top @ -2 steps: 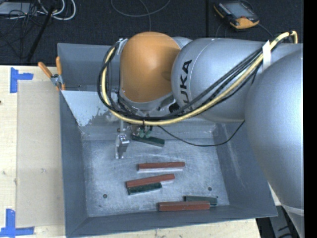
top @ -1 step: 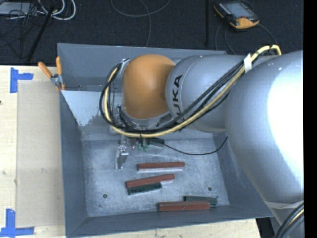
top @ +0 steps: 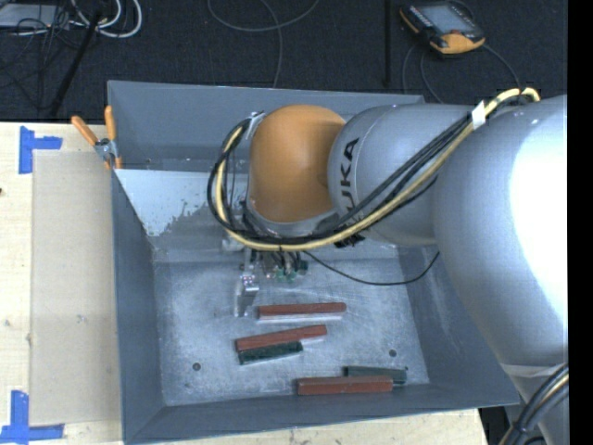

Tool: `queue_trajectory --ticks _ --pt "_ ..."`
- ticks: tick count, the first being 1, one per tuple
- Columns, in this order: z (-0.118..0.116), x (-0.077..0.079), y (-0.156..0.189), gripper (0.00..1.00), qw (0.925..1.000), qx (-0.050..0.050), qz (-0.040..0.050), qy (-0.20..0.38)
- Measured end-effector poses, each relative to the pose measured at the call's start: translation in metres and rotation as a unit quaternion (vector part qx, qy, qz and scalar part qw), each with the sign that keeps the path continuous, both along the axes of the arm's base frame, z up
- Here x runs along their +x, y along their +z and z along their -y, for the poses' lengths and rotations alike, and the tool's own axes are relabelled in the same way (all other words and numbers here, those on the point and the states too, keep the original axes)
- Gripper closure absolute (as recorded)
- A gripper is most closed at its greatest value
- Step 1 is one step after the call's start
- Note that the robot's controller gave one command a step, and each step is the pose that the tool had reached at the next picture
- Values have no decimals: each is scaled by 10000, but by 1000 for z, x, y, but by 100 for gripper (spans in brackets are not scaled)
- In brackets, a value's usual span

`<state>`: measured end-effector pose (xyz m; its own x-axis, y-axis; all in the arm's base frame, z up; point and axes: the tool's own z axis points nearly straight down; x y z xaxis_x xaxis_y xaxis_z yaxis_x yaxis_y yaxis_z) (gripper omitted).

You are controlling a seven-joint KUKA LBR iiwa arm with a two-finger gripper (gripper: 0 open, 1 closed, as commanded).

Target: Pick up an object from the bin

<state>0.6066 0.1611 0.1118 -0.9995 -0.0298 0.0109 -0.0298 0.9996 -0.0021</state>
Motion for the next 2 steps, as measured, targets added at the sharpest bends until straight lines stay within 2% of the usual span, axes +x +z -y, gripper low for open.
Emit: queue_trajectory --ticks 1,2 --pt "21 -67 -32 100 9918 21 -3 1281" --pt "20 -59 -33 0 9918 56 202 1258"
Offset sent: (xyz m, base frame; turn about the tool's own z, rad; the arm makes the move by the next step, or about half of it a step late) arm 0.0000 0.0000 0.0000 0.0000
